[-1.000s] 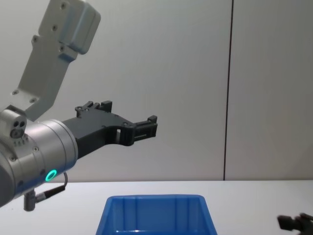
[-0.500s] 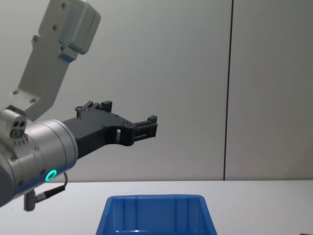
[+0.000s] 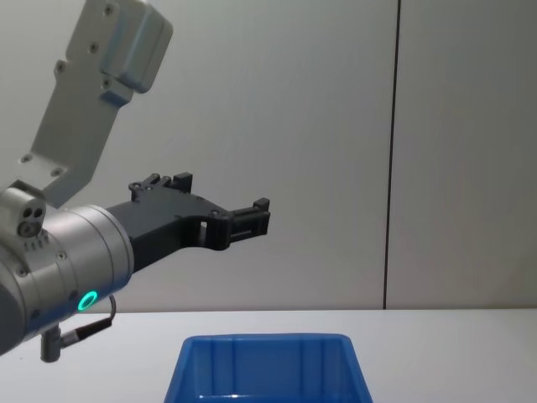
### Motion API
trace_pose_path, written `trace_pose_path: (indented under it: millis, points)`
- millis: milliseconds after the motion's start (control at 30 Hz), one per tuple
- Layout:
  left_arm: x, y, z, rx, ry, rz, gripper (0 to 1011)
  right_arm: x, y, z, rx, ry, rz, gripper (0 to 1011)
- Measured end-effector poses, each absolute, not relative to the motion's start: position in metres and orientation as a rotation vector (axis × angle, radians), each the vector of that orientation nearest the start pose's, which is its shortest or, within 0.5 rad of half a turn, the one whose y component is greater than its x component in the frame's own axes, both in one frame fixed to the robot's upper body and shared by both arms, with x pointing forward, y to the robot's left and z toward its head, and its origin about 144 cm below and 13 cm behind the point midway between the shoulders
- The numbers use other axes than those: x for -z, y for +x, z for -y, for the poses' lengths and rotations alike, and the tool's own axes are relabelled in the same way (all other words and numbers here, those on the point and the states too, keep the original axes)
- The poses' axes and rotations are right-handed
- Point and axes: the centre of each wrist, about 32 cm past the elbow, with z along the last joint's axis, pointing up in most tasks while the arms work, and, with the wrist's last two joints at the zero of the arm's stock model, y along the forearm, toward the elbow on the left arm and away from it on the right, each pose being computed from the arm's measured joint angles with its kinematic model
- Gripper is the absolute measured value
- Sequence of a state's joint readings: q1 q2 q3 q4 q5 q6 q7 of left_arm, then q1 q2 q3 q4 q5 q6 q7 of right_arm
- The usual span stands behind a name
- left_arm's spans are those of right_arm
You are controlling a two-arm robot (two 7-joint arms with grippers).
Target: Pick up the two dolls from the table and place them into the box.
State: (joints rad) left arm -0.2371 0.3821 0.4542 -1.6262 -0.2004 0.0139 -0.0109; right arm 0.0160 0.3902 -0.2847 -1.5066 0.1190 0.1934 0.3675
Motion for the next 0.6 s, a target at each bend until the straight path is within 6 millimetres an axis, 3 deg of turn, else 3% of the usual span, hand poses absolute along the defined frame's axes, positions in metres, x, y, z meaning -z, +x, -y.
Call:
trace_pose_path:
  millis: [100,133,467,600]
  points:
    - [-1.2044,0.492,-0.1984,-1.124,0.061,0.268,1003,-1.1123,0.451,0.2636,0.95,-0.443,-0.096,925]
    - [-1.2044,0.492,-0.1984,-1.124,0.061,0.268,1003,-1.1112,0.4523,0.2628,0.948,-0.443,-0.105,862]
    - [-1.2044,0.492,-0.1984,-1.124,0.061,0.268,1003,-1.1079,0.4565,0.2626,0.949,-0.442,-0.129,599]
    - [-1.2044,0.492,-0.1984,-1.124,0.061,0.268,1003,-1.1072,0.4574,0.2635,0.951,-0.442,-0.132,443]
